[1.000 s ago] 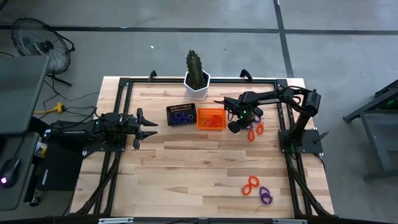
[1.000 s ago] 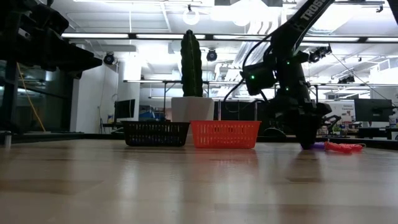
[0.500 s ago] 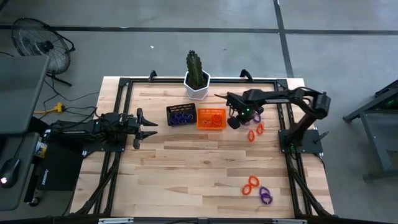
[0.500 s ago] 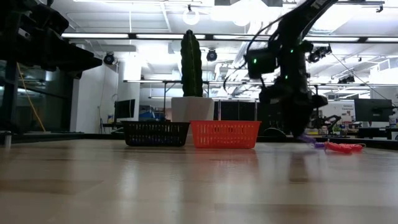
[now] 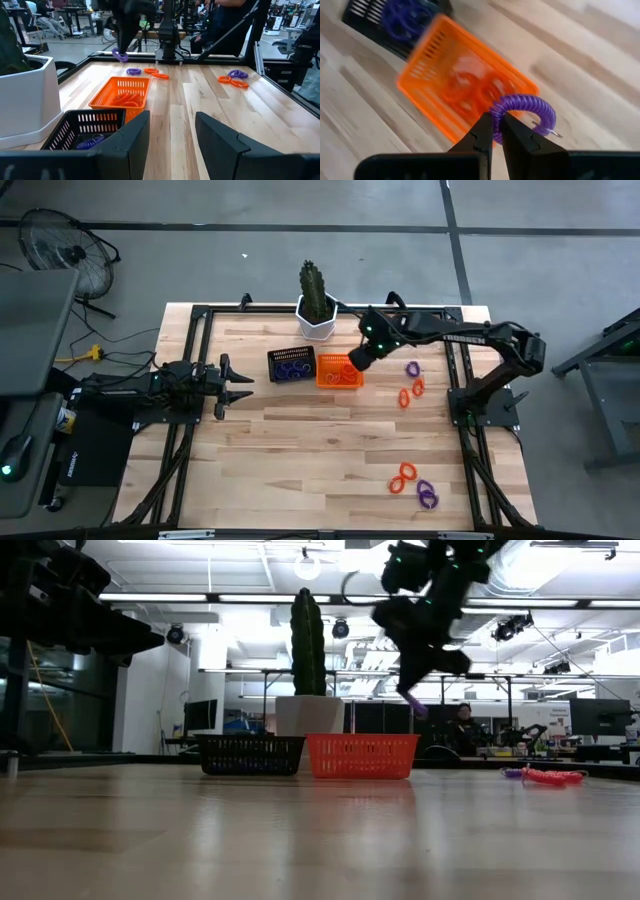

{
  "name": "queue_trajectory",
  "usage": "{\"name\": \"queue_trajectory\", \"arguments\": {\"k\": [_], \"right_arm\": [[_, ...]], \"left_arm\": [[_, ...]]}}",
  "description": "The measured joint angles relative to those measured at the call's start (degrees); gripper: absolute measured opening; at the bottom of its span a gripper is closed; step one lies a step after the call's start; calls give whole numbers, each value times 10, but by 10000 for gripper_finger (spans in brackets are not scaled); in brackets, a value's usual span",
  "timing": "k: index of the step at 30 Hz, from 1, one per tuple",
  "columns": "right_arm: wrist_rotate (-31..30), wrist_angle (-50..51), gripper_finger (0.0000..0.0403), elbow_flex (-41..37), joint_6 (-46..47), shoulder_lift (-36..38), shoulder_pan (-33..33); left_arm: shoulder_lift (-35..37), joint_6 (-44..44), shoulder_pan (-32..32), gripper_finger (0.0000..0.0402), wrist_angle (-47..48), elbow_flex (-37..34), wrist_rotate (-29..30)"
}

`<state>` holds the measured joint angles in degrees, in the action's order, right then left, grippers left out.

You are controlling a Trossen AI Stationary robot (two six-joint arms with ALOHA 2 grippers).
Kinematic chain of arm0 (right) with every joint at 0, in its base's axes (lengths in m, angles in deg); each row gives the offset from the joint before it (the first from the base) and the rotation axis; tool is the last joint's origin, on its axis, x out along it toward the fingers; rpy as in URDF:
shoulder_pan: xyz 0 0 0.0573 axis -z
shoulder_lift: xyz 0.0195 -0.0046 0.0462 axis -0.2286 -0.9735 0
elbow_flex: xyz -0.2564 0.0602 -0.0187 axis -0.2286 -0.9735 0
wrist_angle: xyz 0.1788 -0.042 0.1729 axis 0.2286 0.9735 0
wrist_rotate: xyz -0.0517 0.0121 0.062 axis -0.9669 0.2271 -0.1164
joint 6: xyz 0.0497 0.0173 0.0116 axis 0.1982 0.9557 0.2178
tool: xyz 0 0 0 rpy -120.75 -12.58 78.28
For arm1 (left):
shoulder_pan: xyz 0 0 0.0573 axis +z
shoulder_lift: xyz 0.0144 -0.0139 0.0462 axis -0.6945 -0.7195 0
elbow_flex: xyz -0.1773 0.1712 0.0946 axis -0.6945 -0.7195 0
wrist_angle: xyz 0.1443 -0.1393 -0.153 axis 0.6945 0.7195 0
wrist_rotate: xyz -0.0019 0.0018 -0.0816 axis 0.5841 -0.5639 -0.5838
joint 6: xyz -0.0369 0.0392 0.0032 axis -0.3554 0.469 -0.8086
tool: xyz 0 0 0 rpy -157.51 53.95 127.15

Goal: Sort spring keychains
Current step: Put the purple spring keychain in the black bin

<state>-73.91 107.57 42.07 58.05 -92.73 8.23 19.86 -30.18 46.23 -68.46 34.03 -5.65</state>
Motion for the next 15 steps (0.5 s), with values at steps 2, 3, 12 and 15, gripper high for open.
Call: {"name": "queue_trajectory", "arguments": {"k": [2, 3, 12, 15], "right_arm": [[0, 1, 22, 31, -14, -23, -5], [2, 1, 23, 50, -23, -38, -8], [59, 7, 24, 245, -139, -196, -39], [89, 14, 25, 307, -175, -245, -48]], "left_arm": [[0, 0, 0, 156, 0, 0, 0], [0, 0, 0, 156, 0, 0, 0], [0, 0, 0, 156, 0, 0, 0], [0, 0, 0, 156, 0, 0, 0]]}}
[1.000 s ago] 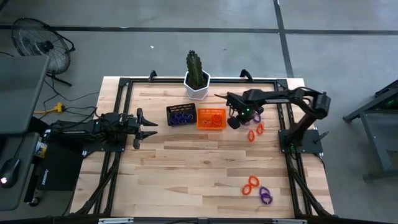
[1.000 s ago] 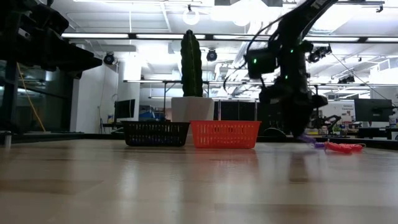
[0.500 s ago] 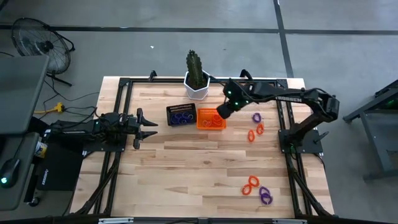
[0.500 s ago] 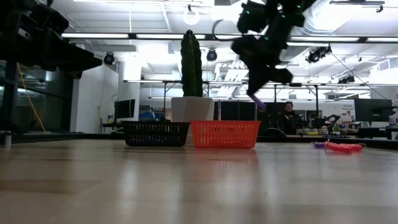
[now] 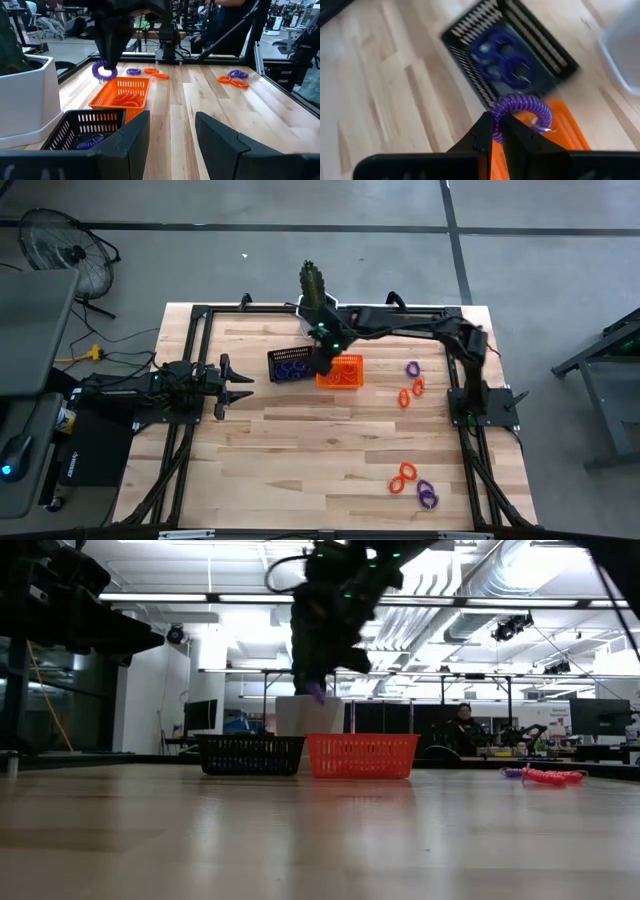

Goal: Sort spring keychains
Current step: Put the purple spring keychain in the black bin

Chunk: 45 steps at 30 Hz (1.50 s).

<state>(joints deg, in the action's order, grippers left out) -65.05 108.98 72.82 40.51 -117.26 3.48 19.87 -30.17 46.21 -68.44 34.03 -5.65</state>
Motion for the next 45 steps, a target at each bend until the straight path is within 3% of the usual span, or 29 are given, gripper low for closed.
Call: {"name": "queue_trajectory", "arguments": {"k": [5, 12, 20, 25, 39, 45], "right_arm": [[16, 12, 25, 77, -62, -64, -14], [9, 8, 26, 123, -153, -127, -30], [-62, -6, 29, 125, -152, -161, -32], [-65, -5, 36, 126, -150, -162, -32], [-89, 6, 156, 126, 15, -162, -32], [-101, 43, 176, 126, 41, -147, -33]], "left_arm": [[0, 0, 0, 156, 0, 0, 0], [0, 0, 0, 156, 0, 0, 0], [0, 0, 0, 156, 0, 0, 0], [0, 0, 0, 156, 0, 0, 0], [0, 0, 0, 156, 0, 0, 0], [0, 0, 0, 156, 0, 0, 0]]}}
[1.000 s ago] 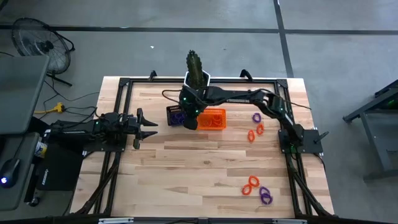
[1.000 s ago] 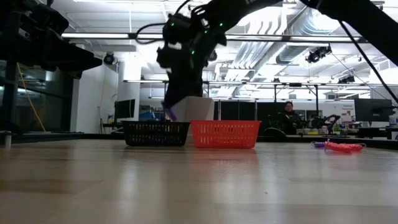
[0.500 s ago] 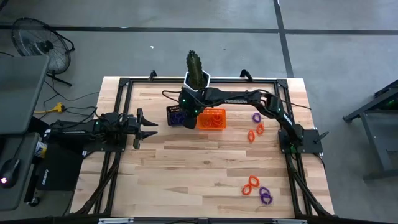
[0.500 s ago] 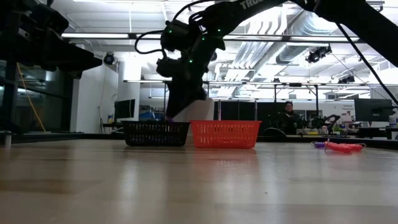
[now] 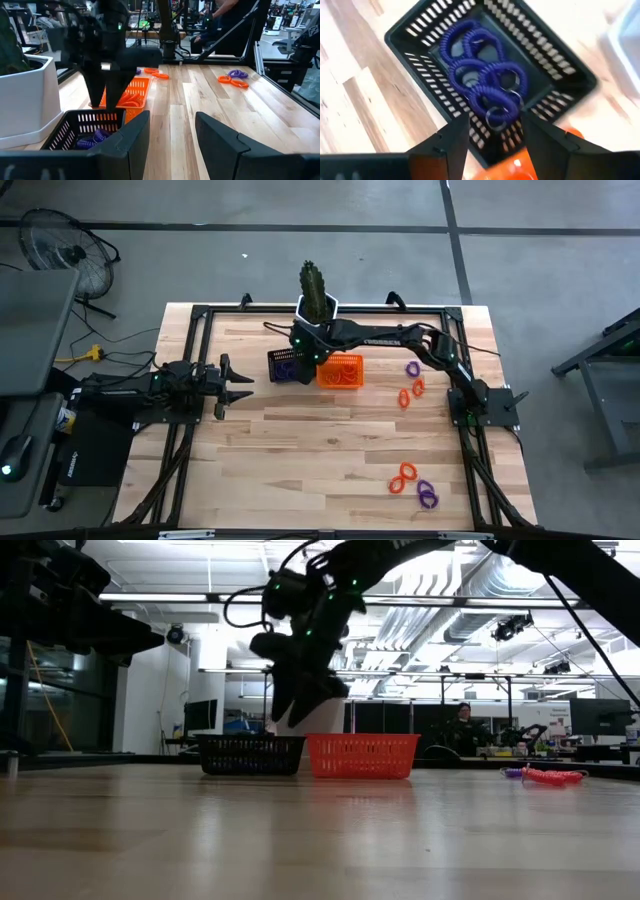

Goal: Sort spring keychains
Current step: Put the purple spring keychain in the black bin

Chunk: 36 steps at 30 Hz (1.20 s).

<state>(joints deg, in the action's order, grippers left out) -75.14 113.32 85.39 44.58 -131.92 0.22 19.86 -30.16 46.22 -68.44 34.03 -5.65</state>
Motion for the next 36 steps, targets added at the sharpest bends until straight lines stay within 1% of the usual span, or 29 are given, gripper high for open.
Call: {"name": "queue_trajectory", "arguments": {"k": [5, 9, 11, 14, 21, 26, 31, 36], "right_arm": [[-24, 76, 177, 0, 34, 28, 0], [-47, 155, 177, -1, 50, 54, 0], [-61, 174, 177, -22, 50, 73, 0], [-77, 173, 177, -95, 69, 122, 0], [-78, 105, 177, -323, 157, 281, 0], [-75, 94, 177, -447, 220, 370, 11], [-74, 91, 177, -533, 253, 425, 38], [-72, 87, 177, -592, 253, 433, 72]], "left_arm": [[0, 0, 0, 156, 0, 0, 0], [0, 0, 0, 156, 0, 0, 0], [0, 0, 0, 156, 0, 0, 0], [0, 0, 0, 156, 0, 0, 0], [0, 0, 0, 156, 0, 0, 0], [0, 0, 0, 156, 0, 0, 0], [0, 0, 0, 156, 0, 0, 0], [0, 0, 0, 156, 0, 0, 0]]}}
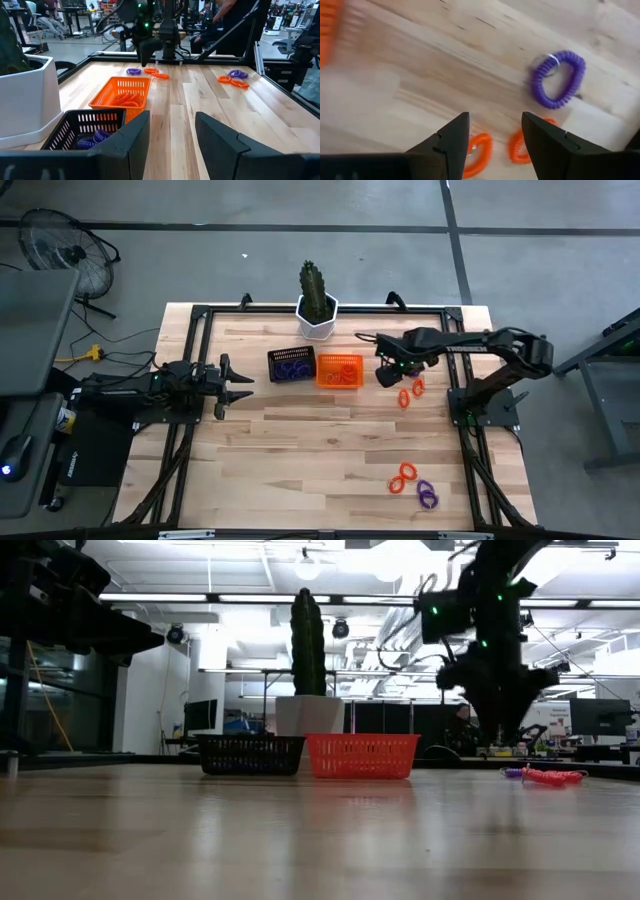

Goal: Sort spring keychains
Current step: Put the purple spring keychain in the black bin

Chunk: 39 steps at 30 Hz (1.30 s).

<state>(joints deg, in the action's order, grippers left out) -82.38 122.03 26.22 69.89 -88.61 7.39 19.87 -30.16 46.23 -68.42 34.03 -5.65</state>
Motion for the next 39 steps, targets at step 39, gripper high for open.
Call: {"name": "queue_trajectory", "arguments": {"k": [39], "right_arm": [[76, -117, 175, -85, -89, -78, 155]], "left_arm": [[0, 0, 0, 156, 0, 0, 0]]}}
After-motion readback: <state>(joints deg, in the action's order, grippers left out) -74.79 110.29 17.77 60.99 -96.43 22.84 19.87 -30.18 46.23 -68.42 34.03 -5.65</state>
